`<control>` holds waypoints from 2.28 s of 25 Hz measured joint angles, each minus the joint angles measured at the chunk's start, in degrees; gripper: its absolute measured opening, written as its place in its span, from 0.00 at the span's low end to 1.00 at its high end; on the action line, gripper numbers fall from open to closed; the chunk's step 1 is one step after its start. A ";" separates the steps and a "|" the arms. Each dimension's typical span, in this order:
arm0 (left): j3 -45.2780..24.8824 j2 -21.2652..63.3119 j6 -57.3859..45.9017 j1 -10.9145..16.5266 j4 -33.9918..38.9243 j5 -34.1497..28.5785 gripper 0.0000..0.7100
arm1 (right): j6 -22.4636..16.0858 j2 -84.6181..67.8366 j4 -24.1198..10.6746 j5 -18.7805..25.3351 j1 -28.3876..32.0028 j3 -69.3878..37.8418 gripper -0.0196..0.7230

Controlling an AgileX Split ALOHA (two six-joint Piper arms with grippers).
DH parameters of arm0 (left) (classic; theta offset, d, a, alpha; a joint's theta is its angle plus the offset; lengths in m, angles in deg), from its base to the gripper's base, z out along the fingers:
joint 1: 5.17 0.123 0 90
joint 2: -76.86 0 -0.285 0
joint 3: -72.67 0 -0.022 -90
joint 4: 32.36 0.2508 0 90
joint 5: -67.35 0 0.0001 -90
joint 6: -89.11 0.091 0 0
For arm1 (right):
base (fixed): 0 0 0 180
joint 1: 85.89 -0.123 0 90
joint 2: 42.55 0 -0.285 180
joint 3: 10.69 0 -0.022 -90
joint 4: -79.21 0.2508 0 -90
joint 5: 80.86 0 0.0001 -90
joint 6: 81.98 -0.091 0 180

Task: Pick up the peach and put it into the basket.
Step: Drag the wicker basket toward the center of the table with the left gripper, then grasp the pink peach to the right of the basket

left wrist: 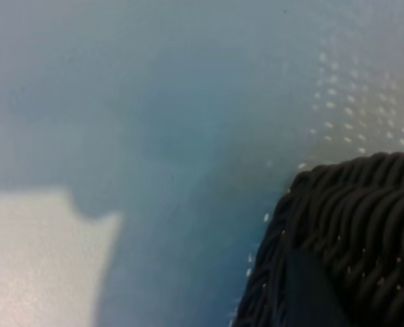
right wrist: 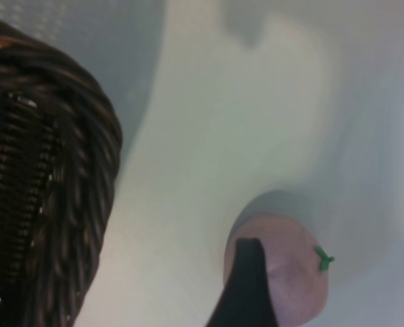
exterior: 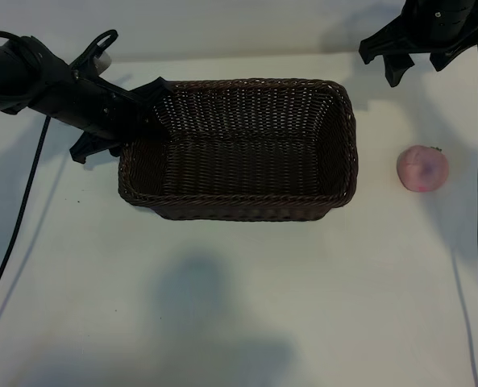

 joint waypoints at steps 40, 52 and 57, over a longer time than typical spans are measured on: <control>1.38 20.00 -2.70 0.00 19.23 -12.64 0.87 | 0.07 0.00 0.00 0.00 0.00 0.00 0.82; 4.39 22.57 -5.33 0.00 27.15 -20.62 0.83 | -0.57 0.00 0.00 0.00 0.00 0.00 0.82; 4.39 22.57 -5.06 0.00 27.91 -21.11 0.83 | -1.10 0.00 1.35 0.00 0.00 0.00 0.82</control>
